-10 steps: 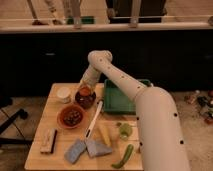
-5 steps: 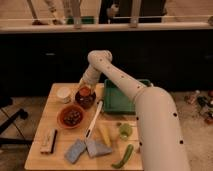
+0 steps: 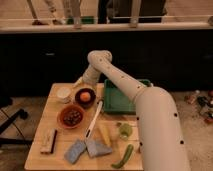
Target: Place apple in purple bowl
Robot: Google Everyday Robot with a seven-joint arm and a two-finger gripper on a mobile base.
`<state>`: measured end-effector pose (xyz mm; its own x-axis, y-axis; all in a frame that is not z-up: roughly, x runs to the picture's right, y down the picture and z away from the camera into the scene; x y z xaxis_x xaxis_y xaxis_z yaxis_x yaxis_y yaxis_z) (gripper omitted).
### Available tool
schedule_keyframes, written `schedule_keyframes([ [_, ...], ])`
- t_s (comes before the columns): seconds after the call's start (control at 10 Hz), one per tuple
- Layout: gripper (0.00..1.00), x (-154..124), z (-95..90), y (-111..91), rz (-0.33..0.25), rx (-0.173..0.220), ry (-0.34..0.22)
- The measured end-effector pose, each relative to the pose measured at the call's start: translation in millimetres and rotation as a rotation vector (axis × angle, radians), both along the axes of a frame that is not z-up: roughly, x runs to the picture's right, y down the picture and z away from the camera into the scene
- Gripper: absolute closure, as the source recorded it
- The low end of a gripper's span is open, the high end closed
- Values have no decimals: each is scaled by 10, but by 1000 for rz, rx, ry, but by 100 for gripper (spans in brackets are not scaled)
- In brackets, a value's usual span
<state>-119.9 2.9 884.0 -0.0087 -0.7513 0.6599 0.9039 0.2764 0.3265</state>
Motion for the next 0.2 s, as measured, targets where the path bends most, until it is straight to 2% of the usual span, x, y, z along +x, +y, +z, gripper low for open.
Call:
schedule_keyframes([
  [0.2,20,6,-19,-14,10,13,-7],
])
